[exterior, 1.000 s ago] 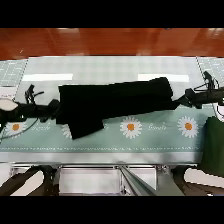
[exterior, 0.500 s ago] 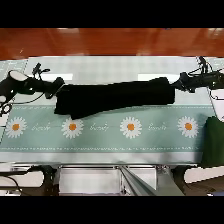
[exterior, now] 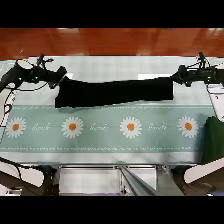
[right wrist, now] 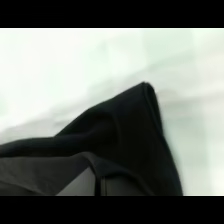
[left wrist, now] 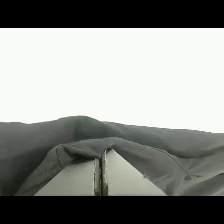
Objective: Fold the shirts.
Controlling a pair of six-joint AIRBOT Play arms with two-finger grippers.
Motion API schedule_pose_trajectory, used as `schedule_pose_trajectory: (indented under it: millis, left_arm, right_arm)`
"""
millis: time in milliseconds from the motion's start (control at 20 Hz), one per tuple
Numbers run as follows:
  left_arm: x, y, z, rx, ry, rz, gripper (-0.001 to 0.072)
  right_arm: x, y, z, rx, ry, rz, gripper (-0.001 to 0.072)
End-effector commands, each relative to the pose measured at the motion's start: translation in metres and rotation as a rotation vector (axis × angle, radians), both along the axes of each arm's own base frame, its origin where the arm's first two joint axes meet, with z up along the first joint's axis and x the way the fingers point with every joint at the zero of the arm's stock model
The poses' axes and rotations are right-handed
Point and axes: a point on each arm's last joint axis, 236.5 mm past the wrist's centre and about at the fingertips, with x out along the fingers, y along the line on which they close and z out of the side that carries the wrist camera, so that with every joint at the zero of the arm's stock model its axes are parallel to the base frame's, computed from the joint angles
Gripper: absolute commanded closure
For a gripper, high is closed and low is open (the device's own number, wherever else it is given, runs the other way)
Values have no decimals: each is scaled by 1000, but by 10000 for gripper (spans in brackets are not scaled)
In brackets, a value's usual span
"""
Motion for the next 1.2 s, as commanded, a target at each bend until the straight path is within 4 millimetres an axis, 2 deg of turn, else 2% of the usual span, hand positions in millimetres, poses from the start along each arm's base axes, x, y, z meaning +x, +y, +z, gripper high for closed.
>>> schedule_pose_trajectory:
  millis: [0, 100, 150, 200, 250, 350, 450, 550, 650, 700, 750, 800, 950, 1050, 1150]
  left_arm:
    - [4, 0, -9, -2, 14, -4, 685]
    - [1, -5, -11, -7, 24, -16, 677]
    - [-2, -10, -11, -11, 34, -31, 589]
    - [-8, -13, -10, -20, 50, -50, 316]
    - [-15, -14, -7, -29, 74, -77, 208]
    - [-30, -5, 10, -51, 119, -130, 208]
    - [-38, 26, 36, -5, 107, -112, 209]
    - [-44, 67, 69, 122, 47, -53, 209]
    - [-60, 97, 99, 256, -29, -12, 209]
    - [-69, 103, 108, 293, -68, 17, 209]
    - [-81, 102, 113, 300, -106, 58, 210]
    - [-95, 93, 113, 276, -136, 87, 209]
    - [-141, 57, 89, 209, -149, 113, 209]
    - [-165, 41, 71, 186, -122, 100, 209]
    - [-177, 32, 63, 165, -87, 80, 209]
  right_arm:
    - [7, -2, -7, 8, -1, -21, 681]
    - [6, 2, -12, 37, 14, -18, 663]
    - [6, 4, -12, 50, 16, -20, 483]
    - [5, 5, -12, 53, 16, -17, 293]
    - [3, 6, -8, 60, 19, -7, 299]
    - [-4, -2, 11, 83, 18, 26, 299]
    - [-15, -28, 47, 110, 1, 50, 299]
    - [-27, -72, 78, 67, -43, 2, 299]
    - [-50, -122, 84, -45, -29, -73, 299]
    - [-62, -137, 78, -75, -5, -104, 299]
    - [-73, -142, 66, -74, 27, -127, 299]
    - [-79, -139, 50, -54, 59, -139, 298]
    - [-87, -109, -5, 22, 137, -154, 292]
    - [-82, -81, -27, 98, 174, -119, 291]
    - [-69, -56, -40, 163, 183, -104, 291]
